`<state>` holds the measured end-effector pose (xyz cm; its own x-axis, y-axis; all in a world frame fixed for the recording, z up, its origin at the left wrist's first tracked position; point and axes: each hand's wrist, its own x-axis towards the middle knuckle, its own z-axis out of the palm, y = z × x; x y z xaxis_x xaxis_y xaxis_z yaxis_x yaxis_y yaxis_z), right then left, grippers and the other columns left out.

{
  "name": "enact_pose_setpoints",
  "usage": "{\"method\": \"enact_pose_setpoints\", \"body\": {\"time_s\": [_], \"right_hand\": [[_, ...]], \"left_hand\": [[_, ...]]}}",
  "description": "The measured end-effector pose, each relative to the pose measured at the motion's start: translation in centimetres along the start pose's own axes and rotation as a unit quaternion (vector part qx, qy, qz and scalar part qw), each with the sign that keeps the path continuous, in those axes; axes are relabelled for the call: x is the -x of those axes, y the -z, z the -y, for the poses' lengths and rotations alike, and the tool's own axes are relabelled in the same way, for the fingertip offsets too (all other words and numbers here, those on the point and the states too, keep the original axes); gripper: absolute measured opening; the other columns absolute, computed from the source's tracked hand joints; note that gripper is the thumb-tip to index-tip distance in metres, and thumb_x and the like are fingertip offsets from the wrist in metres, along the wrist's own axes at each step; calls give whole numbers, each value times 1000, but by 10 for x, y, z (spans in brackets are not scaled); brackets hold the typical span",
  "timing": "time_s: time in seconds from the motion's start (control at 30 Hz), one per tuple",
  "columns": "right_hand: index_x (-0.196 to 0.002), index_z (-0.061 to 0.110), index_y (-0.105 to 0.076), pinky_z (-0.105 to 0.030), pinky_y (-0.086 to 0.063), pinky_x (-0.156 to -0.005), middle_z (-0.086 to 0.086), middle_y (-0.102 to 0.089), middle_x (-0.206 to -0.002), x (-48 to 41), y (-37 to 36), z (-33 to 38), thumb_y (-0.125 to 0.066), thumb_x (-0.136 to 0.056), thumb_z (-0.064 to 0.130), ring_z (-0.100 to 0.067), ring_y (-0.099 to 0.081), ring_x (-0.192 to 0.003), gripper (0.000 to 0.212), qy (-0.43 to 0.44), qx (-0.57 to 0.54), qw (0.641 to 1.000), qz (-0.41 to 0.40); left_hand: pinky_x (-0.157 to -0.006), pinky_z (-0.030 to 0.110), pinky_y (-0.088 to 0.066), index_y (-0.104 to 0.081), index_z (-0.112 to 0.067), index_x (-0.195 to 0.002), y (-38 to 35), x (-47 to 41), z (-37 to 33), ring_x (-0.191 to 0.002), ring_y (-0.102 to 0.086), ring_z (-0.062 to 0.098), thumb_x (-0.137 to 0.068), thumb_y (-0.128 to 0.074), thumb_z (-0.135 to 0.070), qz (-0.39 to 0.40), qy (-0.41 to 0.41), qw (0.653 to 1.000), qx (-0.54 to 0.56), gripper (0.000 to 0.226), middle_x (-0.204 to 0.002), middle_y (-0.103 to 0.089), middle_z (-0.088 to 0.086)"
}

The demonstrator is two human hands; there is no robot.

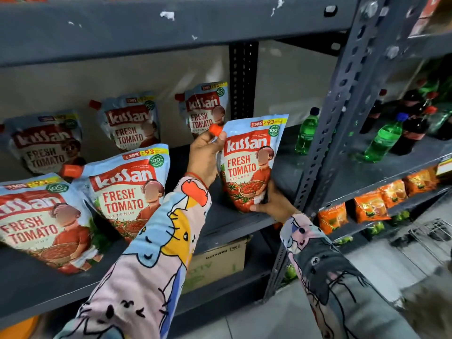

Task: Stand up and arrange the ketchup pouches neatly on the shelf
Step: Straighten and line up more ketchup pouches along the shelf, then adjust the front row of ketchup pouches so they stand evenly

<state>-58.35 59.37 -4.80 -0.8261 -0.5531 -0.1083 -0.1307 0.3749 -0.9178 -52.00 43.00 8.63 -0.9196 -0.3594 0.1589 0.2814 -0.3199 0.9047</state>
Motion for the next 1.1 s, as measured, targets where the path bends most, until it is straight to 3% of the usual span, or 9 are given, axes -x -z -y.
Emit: {"method": "enact_pose_setpoints", "body": {"time_s": [0.17,0.23,0.3,0.4,0.57,0.73,0.83,0.93,1.1], "right_hand": [[-140,8,-13,-41,-32,-113,-13,-38,-143,8,-3,3,-78,-65,0,-27,-37,-132,99,20,-28,999,-14],[-141,7,-18,-26,-33,-108,-14,-37,-145,23,-12,5,-80,-62,4,-23,-36,-132,101,48,-49,994,-83],[-138,6,-27,-33,-34,-107,-16,-39,-144,46,-35,5,-82,-63,21,-25,-37,-132,94,75,0,973,-217],[-128,3,-41,-38,-37,-105,-19,-47,-133,75,-85,16,-70,-71,44,-25,-42,-126,76,180,38,937,-296],[-135,11,-34,-22,-31,-107,-3,-38,-138,58,-141,63,-76,-66,39,-10,-35,-129,85,215,-5,966,-145],[-137,15,-21,-26,-37,-103,-5,-38,-143,26,-178,81,-85,-57,12,-16,-38,-130,103,124,-70,985,98],[-125,22,-33,-7,-42,-82,11,-54,-116,18,-188,81,-84,-57,9,-9,-52,-108,86,102,-64,987,106],[-108,29,-41,3,-41,-68,23,-54,-96,17,-192,79,-83,-59,13,6,-54,-89,66,106,-47,990,84],[-115,18,-48,-22,-48,-85,4,-61,-108,16,-179,71,-83,-59,16,-14,-58,-101,67,92,-47,992,68]], "left_hand": [[-67,24,-58,-57,-4,-89,5,6,-4,-70,-68,11,-88,-49,-5,-10,-13,998,-60,8,-76,-74,1],[-83,25,-53,-54,2,-112,12,22,3,-93,-63,16,-86,-54,-7,-35,-22,992,-121,28,-108,-66,14],[-96,24,-44,-49,-3,-124,31,57,23,-112,-54,16,-82,-60,-10,-102,-22,974,-202,44,-125,-56,7],[-92,22,-43,-53,-17,-117,74,133,55,-108,-58,17,-77,-68,-24,-197,-68,928,-308,44,-111,-61,2],[-92,19,-37,-43,-1,-122,140,185,56,-107,-44,17,-70,-71,-34,-361,-101,845,-381,68,-113,-46,18],[-105,52,-38,-33,3,-130,167,167,39,-122,-47,36,-65,-75,-1,-297,25,912,-281,77,-131,-47,27],[-111,40,-34,-27,-7,-138,175,159,33,-129,-41,24,-65,-71,8,-271,19,919,-286,86,-142,-42,14],[-96,6,-33,-29,-15,-137,176,154,31,-123,-39,12,-66,-68,9,-257,5,907,-334,85,-133,-44,0],[-101,31,-36,-39,-17,-130,171,147,35,-120,-45,17,-63,-71,3,-231,8,901,-368,77,-129,-51,7]]}}
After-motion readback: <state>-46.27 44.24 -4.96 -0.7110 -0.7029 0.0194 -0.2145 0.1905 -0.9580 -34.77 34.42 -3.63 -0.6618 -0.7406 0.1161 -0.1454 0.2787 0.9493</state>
